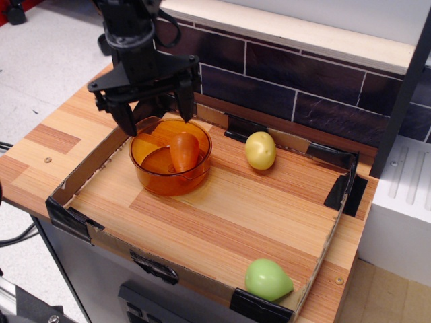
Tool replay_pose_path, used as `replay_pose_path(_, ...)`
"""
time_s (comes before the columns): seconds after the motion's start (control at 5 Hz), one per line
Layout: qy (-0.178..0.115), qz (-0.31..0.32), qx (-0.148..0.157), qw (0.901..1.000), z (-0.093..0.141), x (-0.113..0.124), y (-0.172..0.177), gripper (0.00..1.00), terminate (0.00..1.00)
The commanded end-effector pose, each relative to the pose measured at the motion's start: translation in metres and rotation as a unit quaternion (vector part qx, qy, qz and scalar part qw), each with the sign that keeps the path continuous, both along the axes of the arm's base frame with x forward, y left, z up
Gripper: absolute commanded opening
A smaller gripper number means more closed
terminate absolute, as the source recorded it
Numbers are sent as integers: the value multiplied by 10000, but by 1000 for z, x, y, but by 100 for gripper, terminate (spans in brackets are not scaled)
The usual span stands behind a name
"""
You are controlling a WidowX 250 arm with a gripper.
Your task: Take carrot out of pot
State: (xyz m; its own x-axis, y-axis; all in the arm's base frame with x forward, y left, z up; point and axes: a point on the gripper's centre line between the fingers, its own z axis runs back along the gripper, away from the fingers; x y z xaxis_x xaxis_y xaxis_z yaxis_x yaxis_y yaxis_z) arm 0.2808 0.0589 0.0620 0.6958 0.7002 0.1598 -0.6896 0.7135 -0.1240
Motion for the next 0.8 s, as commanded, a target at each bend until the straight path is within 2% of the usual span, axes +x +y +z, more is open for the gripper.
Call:
replay_pose_path(0.0,-23,106,282,9995,-16,0,0,100,0)
replay_pose_path(0.6,21,240,404,9989,-34,2,1,100,0)
